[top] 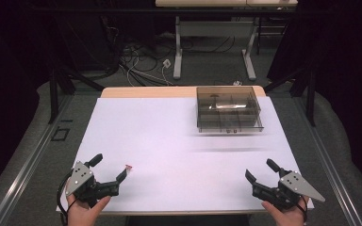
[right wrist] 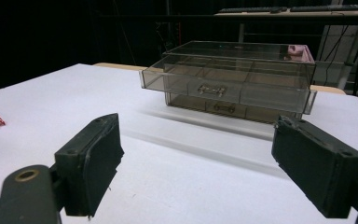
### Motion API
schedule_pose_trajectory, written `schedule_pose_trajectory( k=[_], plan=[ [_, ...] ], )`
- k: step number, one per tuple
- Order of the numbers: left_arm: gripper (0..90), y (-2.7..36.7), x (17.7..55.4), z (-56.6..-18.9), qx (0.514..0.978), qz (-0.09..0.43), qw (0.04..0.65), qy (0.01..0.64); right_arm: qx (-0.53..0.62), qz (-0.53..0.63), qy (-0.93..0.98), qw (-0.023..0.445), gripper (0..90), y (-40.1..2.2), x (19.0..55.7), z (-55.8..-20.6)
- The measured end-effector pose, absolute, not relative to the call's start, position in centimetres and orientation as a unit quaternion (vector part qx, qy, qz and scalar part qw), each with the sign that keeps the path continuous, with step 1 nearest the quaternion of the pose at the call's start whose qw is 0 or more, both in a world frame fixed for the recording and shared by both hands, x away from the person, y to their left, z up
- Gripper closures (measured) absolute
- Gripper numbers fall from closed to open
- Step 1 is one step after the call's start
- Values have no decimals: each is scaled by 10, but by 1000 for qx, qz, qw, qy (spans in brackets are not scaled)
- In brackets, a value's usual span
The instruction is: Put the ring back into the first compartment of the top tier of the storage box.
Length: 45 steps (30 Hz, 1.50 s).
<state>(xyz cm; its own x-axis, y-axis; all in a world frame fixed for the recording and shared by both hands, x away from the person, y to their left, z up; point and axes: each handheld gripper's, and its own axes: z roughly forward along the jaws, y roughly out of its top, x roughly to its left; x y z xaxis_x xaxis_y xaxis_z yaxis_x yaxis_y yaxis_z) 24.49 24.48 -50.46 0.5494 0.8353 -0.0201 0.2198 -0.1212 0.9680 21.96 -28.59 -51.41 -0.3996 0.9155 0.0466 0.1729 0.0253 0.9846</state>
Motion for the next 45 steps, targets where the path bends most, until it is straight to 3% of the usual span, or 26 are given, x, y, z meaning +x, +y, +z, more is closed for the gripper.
schedule_pose_trajectory(
  k=[16,27,45],
  plan=[
    [37,243,267,-516,691,282,511,427,438,537,636,339,149,-289,217,-517],
    [154,242,281,-524,705,268,484,444,440,531,641,336,149,-289,219,-519],
    [229,247,292,-542,732,220,440,471,441,527,652,321,150,-289,222,-521]
  ],
)
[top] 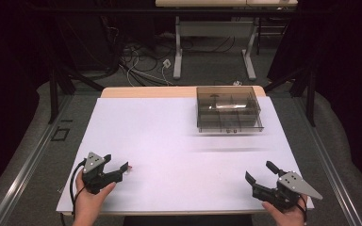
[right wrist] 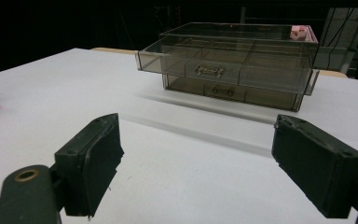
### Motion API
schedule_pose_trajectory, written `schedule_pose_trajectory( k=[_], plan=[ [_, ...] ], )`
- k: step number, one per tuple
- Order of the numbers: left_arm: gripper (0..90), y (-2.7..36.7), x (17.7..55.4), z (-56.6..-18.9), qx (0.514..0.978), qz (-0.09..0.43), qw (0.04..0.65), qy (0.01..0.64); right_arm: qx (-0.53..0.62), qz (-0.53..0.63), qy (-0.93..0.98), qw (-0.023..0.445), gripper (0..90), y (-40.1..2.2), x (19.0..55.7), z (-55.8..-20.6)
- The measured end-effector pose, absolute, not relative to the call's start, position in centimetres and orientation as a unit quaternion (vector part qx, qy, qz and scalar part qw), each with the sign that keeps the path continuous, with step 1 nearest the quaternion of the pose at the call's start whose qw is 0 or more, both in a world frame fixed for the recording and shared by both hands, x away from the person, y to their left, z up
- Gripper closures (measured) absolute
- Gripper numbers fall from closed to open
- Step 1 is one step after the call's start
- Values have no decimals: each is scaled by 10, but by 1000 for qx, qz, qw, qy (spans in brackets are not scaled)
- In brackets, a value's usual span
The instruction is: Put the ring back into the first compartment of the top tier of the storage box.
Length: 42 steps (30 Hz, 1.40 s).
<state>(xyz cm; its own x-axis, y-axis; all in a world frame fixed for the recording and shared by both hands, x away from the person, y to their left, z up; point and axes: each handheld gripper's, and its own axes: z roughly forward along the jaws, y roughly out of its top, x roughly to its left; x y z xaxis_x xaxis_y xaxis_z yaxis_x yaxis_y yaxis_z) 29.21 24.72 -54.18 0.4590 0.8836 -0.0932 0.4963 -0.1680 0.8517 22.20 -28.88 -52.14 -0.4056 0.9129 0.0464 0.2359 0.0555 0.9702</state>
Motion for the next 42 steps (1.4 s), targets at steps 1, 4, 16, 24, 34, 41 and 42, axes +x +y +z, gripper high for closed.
schedule_pose_trajectory(
  k=[1,4,16,24,34,41,42],
  plan=[
    [229,248,293,-543,734,218,436,472,441,527,652,321,150,-289,222,-521],
    [254,247,294,-546,740,209,430,474,441,529,651,318,150,-289,223,-522],
    [295,243,298,-551,748,199,418,475,444,528,653,312,150,-289,224,-523],
    [388,238,299,-555,753,179,406,486,443,529,653,312,150,-289,224,-523],
    [484,235,301,-559,738,142,400,524,446,527,653,311,150,-290,224,-523],
    [496,231,305,-560,748,141,391,518,451,531,649,307,150,-291,224,-524],
    [503,230,306,-561,748,142,390,518,451,533,647,307,150,-290,224,-524]
  ],
)
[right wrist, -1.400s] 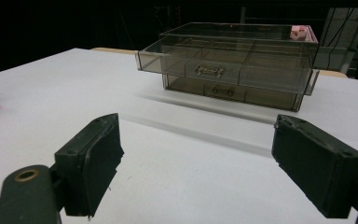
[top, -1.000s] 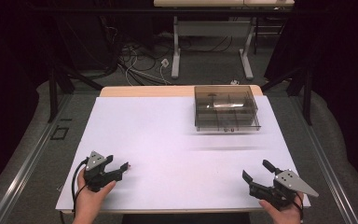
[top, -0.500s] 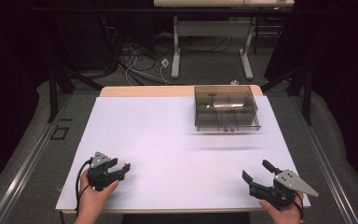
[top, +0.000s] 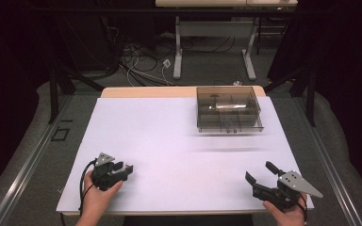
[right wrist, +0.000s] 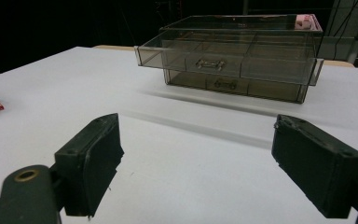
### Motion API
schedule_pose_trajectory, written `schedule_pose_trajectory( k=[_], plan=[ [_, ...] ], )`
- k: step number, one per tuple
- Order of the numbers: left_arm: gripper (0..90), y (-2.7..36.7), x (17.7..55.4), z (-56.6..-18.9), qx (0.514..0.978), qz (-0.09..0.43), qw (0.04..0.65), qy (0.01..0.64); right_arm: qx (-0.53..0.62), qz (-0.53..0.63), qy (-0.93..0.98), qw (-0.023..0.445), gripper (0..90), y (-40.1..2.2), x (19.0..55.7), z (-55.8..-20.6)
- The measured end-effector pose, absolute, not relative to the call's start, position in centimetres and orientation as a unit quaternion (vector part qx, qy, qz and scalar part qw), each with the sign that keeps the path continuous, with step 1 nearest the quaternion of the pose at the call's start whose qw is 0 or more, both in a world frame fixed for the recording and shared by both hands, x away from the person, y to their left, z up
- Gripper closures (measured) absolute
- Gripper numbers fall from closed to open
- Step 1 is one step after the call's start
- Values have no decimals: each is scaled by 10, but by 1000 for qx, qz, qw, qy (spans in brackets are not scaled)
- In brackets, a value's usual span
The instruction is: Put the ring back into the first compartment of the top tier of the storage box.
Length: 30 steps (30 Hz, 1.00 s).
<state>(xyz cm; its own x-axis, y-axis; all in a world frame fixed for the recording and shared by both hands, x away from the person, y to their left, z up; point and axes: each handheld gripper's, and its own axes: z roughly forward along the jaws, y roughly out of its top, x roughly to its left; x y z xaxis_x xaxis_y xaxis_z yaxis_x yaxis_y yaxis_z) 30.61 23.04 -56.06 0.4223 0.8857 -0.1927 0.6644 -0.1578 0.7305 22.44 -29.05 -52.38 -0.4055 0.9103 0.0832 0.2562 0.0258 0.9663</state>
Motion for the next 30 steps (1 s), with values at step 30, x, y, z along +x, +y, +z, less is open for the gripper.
schedule_pose_trajectory(
  k=[30],
  plan=[
    [656,221,316,-563,773,160,359,498,452,533,650,299,150,-292,225,-524]
  ],
)
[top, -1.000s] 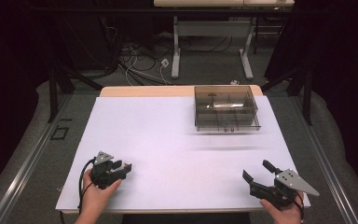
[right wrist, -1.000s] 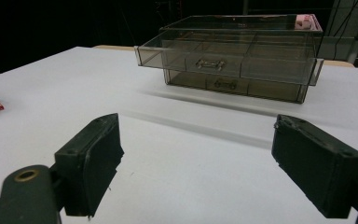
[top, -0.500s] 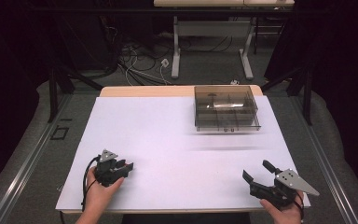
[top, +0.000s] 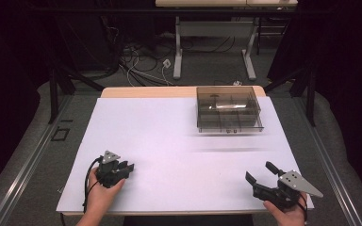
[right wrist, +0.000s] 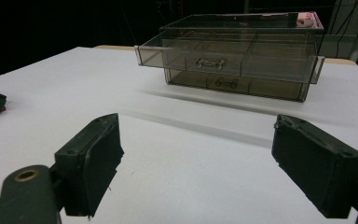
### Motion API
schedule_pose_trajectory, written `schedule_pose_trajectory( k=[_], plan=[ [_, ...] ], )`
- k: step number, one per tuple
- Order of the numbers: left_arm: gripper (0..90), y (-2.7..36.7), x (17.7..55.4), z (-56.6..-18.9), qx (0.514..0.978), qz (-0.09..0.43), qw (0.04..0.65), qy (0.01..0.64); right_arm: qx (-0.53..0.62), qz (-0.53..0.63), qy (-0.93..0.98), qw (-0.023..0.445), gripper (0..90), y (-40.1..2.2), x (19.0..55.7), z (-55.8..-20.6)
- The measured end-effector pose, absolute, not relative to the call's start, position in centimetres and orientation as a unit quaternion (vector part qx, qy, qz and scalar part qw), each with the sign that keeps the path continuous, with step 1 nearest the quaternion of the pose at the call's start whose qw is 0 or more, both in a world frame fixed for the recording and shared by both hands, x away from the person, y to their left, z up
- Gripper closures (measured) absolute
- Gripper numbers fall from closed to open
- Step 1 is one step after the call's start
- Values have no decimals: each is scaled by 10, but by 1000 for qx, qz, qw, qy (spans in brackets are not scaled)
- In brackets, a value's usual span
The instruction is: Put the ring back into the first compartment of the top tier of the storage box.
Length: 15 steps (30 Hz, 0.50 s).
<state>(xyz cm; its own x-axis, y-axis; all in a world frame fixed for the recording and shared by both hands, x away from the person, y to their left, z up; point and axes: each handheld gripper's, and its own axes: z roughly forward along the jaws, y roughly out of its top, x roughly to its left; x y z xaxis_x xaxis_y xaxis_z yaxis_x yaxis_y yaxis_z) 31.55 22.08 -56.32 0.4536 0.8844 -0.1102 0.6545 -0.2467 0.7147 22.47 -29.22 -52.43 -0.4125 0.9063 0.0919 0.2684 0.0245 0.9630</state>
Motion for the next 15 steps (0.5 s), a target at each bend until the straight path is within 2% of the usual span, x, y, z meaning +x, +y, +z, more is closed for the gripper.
schedule_pose_trajectory(
  k=[15],
  plan=[
    [664,221,315,-562,780,157,351,495,450,534,651,298,150,-292,225,-525]
  ],
)
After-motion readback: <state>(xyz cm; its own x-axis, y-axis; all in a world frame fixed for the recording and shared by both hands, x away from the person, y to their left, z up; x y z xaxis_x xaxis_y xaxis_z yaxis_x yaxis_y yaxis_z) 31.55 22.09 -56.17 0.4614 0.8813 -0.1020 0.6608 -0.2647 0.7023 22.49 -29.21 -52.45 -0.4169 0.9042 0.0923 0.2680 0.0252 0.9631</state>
